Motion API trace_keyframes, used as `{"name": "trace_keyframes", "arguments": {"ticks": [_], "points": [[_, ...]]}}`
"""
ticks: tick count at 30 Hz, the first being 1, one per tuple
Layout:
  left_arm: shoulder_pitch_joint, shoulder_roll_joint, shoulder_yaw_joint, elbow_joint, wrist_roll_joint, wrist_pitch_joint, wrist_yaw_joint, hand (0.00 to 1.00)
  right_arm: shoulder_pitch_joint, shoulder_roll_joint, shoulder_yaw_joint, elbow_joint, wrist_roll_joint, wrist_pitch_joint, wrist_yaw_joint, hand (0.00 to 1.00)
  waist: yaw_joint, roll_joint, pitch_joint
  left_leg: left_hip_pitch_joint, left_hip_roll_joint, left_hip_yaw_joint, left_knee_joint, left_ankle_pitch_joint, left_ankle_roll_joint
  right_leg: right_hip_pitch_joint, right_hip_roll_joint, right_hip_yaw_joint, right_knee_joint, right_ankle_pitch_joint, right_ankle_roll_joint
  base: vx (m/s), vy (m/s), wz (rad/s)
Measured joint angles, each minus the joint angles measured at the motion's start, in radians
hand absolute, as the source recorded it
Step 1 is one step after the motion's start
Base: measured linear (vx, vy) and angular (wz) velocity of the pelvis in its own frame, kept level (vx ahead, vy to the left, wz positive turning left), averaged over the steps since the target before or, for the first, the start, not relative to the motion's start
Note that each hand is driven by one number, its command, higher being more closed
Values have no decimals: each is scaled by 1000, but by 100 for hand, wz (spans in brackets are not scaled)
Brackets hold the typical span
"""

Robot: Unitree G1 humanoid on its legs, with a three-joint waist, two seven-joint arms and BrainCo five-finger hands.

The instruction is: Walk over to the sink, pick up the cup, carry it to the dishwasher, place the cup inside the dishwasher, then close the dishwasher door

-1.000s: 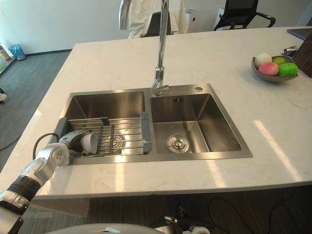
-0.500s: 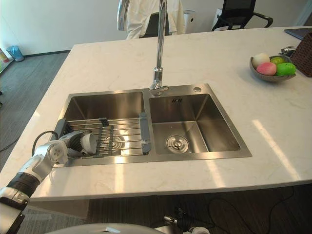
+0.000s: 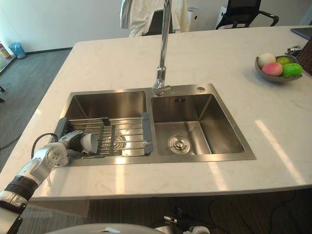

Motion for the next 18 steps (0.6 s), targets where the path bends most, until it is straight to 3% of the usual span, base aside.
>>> {"name": "trace_keyframes", "arguments": {"ticks": [6, 9, 11, 14, 18], "points": [[50, 10, 0, -73, -21, -58, 103, 100, 0, 0, 5, 1, 1, -19, -5, 0, 3, -2, 11, 0, -1, -13, 0, 0, 0, 8, 0, -13, 0, -6, -1, -2, -5, 7], [97, -29, 9, -155, -82, -82, 147, 100, 0, 5, 6, 4, 3, -27, -11, 0, 7, -6, 18, -1, -1, -22, 0, 0, 0, 13, -1, -25, 0, -9, -2, -9, -21, 9], [101, -50, 11, -204, -115, -90, 150, 100, 0, 11, 5, 5, 3, -39, -18, 0, 13, -10, 25, -2, -1, -29, 0, 0, -1, 16, -1, -32, 1, -11, -2, -17, -25, 10], [141, -78, 6, -315, -152, -152, 146, 100, 0, 24, 5, 5, 5, -49, -32, 0, 14, -26, 39, -3, -1, -31, 0, 0, -1, 16, -1, -34, 3, -13, -4, -2, -5, 1], [142, -105, 10, -377, -209, -189, 147, 100, 1, 26, 4, 5, 9, -62, -37, 0, 18, -28, 40, -1, -1, -31, 6, 1, -2, 22, -1, -35, 3, -15, -7, 0, 0, 0]]}}
